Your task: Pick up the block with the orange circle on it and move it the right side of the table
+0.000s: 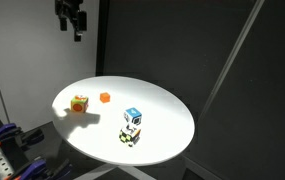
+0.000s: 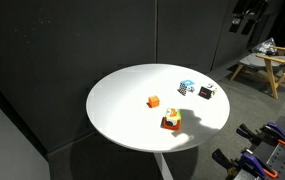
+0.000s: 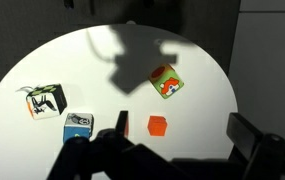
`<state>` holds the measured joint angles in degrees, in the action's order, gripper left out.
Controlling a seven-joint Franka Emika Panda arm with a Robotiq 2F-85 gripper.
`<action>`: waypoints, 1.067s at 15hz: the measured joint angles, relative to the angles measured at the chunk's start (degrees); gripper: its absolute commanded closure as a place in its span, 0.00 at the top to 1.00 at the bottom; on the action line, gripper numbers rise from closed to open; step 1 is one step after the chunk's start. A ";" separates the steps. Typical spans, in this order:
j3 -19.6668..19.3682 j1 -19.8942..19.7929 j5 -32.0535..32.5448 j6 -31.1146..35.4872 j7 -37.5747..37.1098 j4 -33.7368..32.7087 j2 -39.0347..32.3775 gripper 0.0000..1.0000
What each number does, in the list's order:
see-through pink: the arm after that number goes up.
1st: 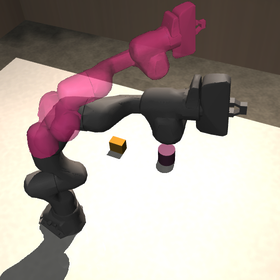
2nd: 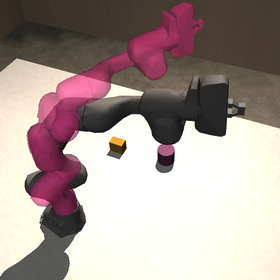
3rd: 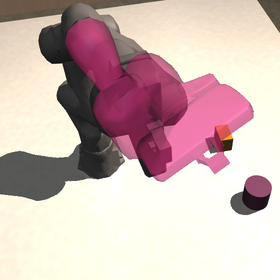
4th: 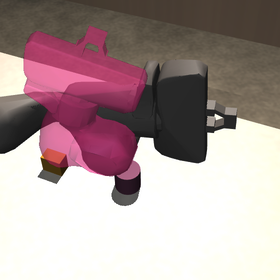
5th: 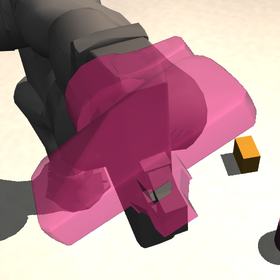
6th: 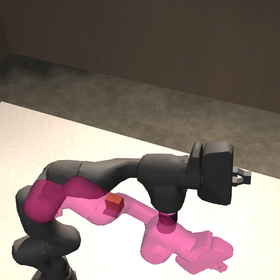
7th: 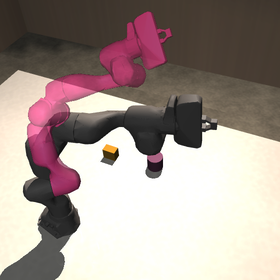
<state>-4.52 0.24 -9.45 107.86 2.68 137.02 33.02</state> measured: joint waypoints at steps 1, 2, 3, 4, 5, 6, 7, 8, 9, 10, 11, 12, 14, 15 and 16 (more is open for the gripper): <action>0.85 0.26 0.01 1.09 0.08 0.10 -0.66 1.00; 1.67 0.56 0.04 2.17 0.21 0.11 -1.47 1.00; 2.51 0.97 0.07 3.48 0.48 0.12 -2.48 1.00; 3.23 1.47 0.15 4.80 0.93 0.12 -3.59 1.00; 3.93 1.98 0.40 6.16 1.30 0.12 -4.79 1.00; 4.61 2.43 0.78 7.58 1.82 0.12 -6.02 1.00; 5.22 2.93 1.21 9.04 2.25 0.12 -7.34 1.00; 5.81 3.37 1.69 10.49 2.70 0.10 -8.71 1.00; 6.36 3.79 2.35 11.95 3.06 0.06 -10.12 1.00; 6.85 4.25 3.05 13.48 3.38 -0.01 -11.61 1.00; 7.31 4.66 3.70 14.90 3.73 -0.14 -13.07 1.00; 7.71 5.04 4.38 16.17 4.14 -0.33 -14.45 1.00; 8.49 5.67 5.82 18.58 4.52 -0.85 -17.25 1.00; 8.86 5.92 6.52 19.60 4.61 -1.19 -18.59 1.00; 9.17 6.14 7.18 20.37 4.65 -1.66 -19.87 1.00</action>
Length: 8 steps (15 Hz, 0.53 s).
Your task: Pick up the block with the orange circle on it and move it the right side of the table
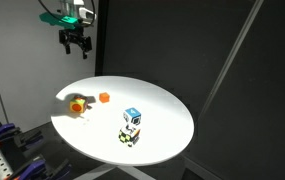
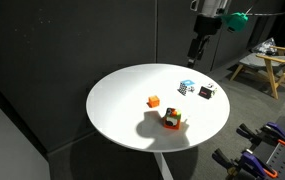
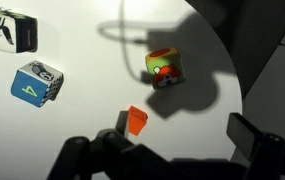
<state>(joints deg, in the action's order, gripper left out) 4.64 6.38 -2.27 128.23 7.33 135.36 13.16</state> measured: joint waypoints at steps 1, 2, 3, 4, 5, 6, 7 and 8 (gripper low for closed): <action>0.31 0.20 0.65 0.51 0.03 -0.60 -1.29 1.00; 0.58 0.37 1.19 0.84 0.04 -1.23 -2.52 1.00; 0.84 0.47 1.77 0.98 0.04 -1.94 -3.72 1.00; 1.09 0.53 2.16 1.03 0.04 -2.64 -4.93 1.00; 1.28 0.63 2.58 1.03 0.04 -3.42 -6.20 1.00; 1.45 0.71 3.03 1.09 0.04 -4.14 -7.52 1.00; 1.64 0.75 3.44 1.16 0.04 -4.86 -8.87 1.00; 1.78 0.83 3.95 1.21 0.04 -5.54 -10.34 1.00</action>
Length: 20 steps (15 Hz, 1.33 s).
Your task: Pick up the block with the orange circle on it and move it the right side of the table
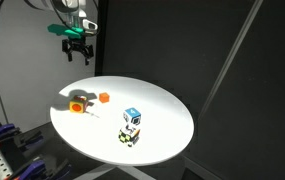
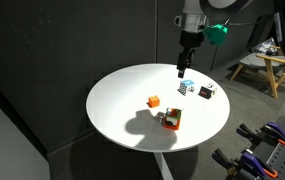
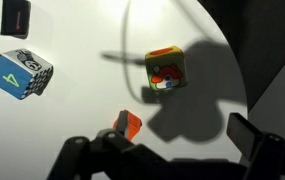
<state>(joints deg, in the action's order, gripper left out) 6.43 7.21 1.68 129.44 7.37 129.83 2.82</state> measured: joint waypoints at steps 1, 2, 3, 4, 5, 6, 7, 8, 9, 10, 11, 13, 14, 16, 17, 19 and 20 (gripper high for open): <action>0.10 0.11 0.39 0.05 -0.01 -0.71 -1.43 1.00; 0.21 0.18 0.72 0.07 -0.01 -1.45 -2.97 1.00; 0.29 0.27 0.93 0.08 -0.01 -2.19 -4.48 1.00; 0.36 0.34 0.96 0.11 -0.01 -2.83 -5.90 1.00; 0.46 0.38 0.96 0.14 -0.01 -3.45 -7.26 1.00; 0.60 0.43 0.96 0.25 -0.01 -4.06 -8.66 1.00; 0.73 0.48 0.96 0.54 -0.01 -4.49 -9.90 1.00; 0.85 0.56 0.96 1.07 0.00 -4.86 -11.12 1.00; 0.99 0.64 0.96 1.91 0.01 -5.12 -12.21 1.00; 1.11 0.75 0.96 2.93 0.07 -5.23 -13.16 1.00; 1.22 0.88 1.04 4.25 0.24 -5.24 -14.07 1.00; 1.41 1.10 1.19 7.02 0.81 -5.23 -15.65 1.00; 1.50 1.14 1.20 8.26 1.00 -5.23 -16.33 1.00; 1.55 1.16 1.29 9.86 1.12 -5.22 -17.29 1.00; 1.55 1.16 1.29 9.96 1.11 -5.22 -17.55 1.00; 1.55 1.16 1.29 9.96 1.11 -5.21 -17.68 1.00; 1.55 1.16 1.29 9.96 1.11 -5.21 -17.68 1.00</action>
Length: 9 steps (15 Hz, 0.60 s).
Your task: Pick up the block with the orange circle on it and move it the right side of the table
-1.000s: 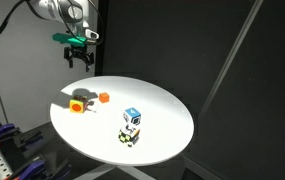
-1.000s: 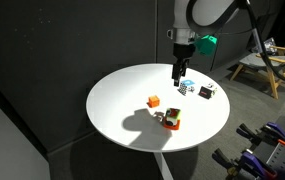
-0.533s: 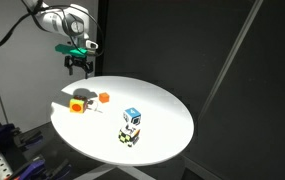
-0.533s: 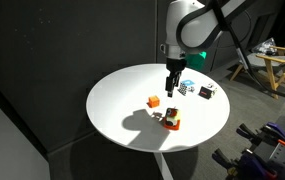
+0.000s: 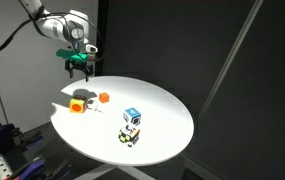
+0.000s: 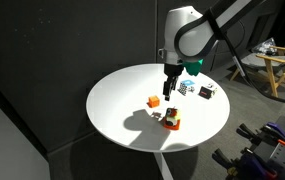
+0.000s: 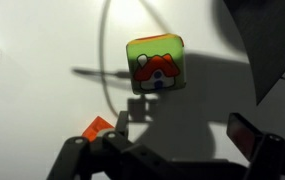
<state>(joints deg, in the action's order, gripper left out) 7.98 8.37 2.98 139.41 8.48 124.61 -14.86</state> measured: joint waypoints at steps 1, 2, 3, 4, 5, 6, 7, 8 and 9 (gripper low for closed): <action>0.00 0.00 0.00 0.00 0.00 0.00 0.00 1.00; 0.00 0.00 0.00 0.00 0.00 0.00 0.00 1.00; 0.00 0.00 0.00 0.00 0.00 0.00 0.00 1.00; 0.00 0.00 0.00 0.00 0.00 0.00 0.00 1.00; 0.00 0.00 0.00 0.00 0.00 0.00 0.00 1.00; 0.00 0.00 0.00 0.00 0.00 0.01 -0.01 1.00; 0.00 0.00 0.00 0.00 0.00 0.04 -0.07 1.00; 0.01 0.00 -0.01 0.19 0.00 0.08 -0.21 1.00; 0.02 0.00 -0.01 0.68 0.00 0.15 -0.46 1.00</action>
<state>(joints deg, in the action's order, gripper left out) 8.00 8.37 2.97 140.09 8.48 124.77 -15.31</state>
